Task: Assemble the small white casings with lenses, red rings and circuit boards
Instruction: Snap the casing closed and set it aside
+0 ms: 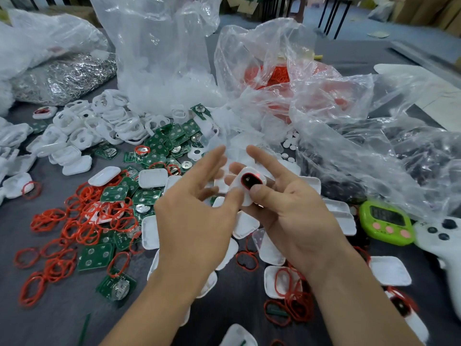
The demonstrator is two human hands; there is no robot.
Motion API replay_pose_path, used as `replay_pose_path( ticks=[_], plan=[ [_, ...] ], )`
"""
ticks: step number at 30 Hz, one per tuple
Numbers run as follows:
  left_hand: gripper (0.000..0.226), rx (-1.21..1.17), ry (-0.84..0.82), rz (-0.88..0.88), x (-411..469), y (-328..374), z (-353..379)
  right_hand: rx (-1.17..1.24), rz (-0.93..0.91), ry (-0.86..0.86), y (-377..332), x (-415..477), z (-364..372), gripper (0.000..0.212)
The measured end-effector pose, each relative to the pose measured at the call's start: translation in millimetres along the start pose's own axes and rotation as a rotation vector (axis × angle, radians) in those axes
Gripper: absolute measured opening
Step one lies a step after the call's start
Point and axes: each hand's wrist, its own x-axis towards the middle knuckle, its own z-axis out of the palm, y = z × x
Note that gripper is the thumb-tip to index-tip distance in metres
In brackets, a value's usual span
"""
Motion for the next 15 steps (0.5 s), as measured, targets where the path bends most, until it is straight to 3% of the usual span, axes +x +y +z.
replay_pose_path(
  ticks=[3,6,12,15],
  plan=[
    [0.045,-0.042,-0.072,-0.093,8.6,-3.7,-5.0,-0.156,-0.006,-0.045,-3.1,-1.2,-8.7,0.065],
    [0.031,-0.077,-0.117,-0.148,10.9,-4.3,-6.7,-0.302,-0.018,-0.030,-3.1,-0.4,-12.3,0.063],
    [0.040,-0.390,-0.141,-0.300,16.5,-5.1,-11.1,-0.228,-0.001,0.027,-3.7,-0.3,-11.0,0.028],
    [0.043,-0.380,-0.155,-0.312,17.7,-6.4,-10.5,-0.217,0.006,0.039,-3.0,-0.2,-8.8,0.034]
  ],
)
